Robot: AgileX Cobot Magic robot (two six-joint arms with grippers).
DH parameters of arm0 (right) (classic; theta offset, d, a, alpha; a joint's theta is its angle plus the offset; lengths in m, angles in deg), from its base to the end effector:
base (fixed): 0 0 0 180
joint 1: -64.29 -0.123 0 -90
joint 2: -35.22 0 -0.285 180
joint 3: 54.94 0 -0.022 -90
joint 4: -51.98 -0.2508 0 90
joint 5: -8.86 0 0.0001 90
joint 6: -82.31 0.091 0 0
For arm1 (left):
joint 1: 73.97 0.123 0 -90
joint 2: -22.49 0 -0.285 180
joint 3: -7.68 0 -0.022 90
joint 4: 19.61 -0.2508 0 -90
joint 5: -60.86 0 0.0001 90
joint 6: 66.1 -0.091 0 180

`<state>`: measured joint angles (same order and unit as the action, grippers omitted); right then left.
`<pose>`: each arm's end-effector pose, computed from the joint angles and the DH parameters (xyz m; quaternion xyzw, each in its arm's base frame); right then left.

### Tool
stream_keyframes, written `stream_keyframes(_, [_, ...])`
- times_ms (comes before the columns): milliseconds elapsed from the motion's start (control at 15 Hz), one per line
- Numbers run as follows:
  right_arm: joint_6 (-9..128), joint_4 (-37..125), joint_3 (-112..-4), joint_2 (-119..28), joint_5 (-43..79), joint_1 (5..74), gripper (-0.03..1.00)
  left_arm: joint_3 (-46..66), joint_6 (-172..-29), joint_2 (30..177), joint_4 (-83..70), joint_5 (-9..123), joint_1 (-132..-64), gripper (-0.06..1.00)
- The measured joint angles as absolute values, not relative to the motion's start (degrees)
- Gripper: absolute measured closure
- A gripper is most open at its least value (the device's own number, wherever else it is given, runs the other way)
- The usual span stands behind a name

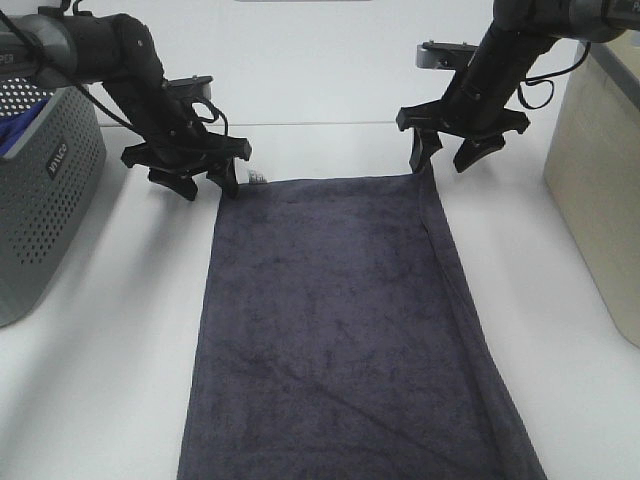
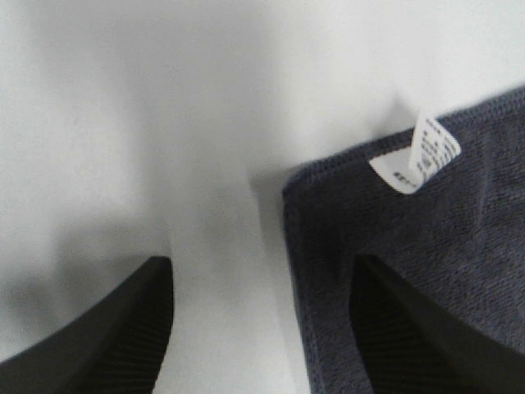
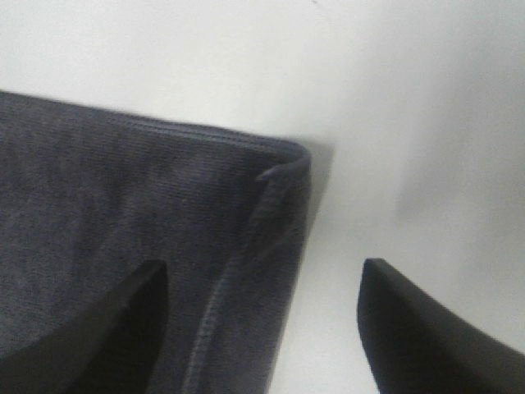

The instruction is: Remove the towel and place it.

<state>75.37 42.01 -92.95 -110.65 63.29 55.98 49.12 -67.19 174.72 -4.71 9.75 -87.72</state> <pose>0.5021 0.0863 0.1413 -0.0919 0.9808 0.0794 0.1524 0.5041 -0.1421 0.1030 0.0625 0.9793 -0.1290 0.1426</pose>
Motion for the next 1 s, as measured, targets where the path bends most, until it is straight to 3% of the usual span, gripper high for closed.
stream_keyframes(267, [74.80,39.09,-92.95,-112.88,61.00,56.84,0.31,49.35,-66.68,175.07,-2.82,12.39,-87.72,0.25])
stream_keyframes(600, [74.63,38.34,-92.95,-113.40,54.29,56.84,0.31,49.87,-66.56,175.75,-1.91,13.19,-87.72,0.24])
stream_keyframes(1000, [74.34,41.27,-92.95,-115.69,54.35,56.84,0.31,49.98,-66.62,175.98,-1.45,13.82,-87.78,0.24])
